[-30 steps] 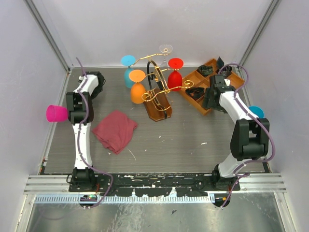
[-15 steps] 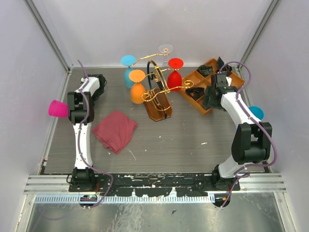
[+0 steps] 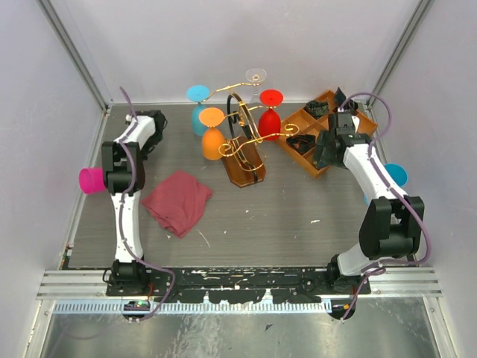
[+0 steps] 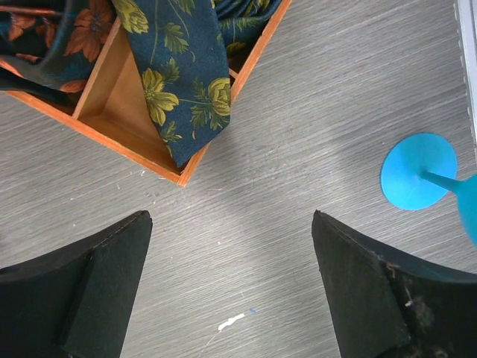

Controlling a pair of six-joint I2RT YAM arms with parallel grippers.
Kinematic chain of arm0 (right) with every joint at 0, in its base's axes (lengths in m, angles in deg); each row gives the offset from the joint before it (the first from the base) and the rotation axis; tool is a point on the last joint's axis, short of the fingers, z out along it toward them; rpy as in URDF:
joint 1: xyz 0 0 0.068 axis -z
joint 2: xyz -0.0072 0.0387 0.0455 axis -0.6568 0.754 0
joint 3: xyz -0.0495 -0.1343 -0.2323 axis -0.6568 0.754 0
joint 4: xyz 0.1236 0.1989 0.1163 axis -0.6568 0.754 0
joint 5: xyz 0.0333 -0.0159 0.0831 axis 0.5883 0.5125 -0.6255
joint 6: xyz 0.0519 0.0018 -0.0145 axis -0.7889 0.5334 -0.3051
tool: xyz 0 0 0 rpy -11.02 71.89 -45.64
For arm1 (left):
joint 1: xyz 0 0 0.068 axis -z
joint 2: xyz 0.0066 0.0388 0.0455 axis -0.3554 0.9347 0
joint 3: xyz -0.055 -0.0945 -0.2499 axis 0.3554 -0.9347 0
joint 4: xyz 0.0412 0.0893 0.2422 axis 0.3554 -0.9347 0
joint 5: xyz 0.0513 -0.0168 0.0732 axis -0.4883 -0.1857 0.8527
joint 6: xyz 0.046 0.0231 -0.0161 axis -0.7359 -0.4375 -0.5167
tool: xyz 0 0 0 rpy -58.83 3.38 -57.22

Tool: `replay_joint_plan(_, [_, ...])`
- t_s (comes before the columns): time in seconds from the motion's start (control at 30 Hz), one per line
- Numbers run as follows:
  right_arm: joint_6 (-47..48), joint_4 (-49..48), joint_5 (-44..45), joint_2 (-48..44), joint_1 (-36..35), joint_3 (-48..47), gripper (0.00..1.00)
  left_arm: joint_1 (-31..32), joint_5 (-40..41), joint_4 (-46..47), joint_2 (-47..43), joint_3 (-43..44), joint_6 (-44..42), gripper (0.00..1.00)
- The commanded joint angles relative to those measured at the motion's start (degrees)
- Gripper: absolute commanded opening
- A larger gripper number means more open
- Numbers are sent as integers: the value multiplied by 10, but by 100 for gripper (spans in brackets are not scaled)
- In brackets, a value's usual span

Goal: Take the wine glass off the wine glass rack

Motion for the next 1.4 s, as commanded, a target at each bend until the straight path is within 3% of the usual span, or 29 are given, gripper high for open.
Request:
replay_joint_plan(0.0, [14, 4, 1, -56, -11, -39, 93, -4, -46, 13, -119, -13, 25, 0])
replay_joint_plan(0.2, [32, 42, 39, -110, -27, -87, 93, -3, -96, 7, -243, -8, 29, 0])
replay_joint_plan(0.33, [32, 61, 19, -159, -31, -123, 93, 0, -170, 14, -341, 8, 19, 0])
replay_joint_plan(0.43, [28, 65, -33, -196, -47, -148, 88, 9, -231, 27, -432, 25, 18, 0])
replay_joint_plan(0.5, [25, 65, -93, -215, -84, -166, 80, 15, -293, 40, -484, 39, 19, 0])
replay_joint_plan(0.57, [19, 67, -110, -228, -151, -182, 79, 17, -373, 70, -540, 40, 24, 0])
replay_joint_plan(0.63, [-9, 44, -209, -238, -191, -185, 80, 17, -482, 126, -599, 28, 35, 0])
replay_joint_plan(0.73, [-143, -138, -446, -278, -198, -101, 85, 17, -660, 255, -678, -30, 93, 0])
replay_joint_plan(0.83, [-364, -354, -552, -284, -201, -38, 86, 17, -765, 472, -770, -134, 165, 0])
replay_joint_plan(0.97, [-447, -320, -534, -231, -230, -122, 88, 2, -973, 607, -748, -102, 239, 0])
replay_joint_plan(1.03, [-518, -331, -559, -188, -238, -153, 89, 2, -1081, 766, -716, -108, 342, 0])
replay_joint_plan(1.1, [-604, -399, -581, -158, -247, -158, 90, 2, -1161, 985, -688, -117, 483, 0])
replay_joint_plan(1.17, [-715, -496, -592, -135, -248, -150, 90, 3, -1208, 1098, -651, -103, 571, 0])
replay_joint_plan(1.27, [-876, -609, -556, -112, -250, -126, 90, 18, -1273, 1190, -621, -90, 621, 0])
replay_joint_plan(1.37, [-965, -674, -488, -101, -255, -98, 90, 21, -1301, 1231, -620, -100, 612, 0])
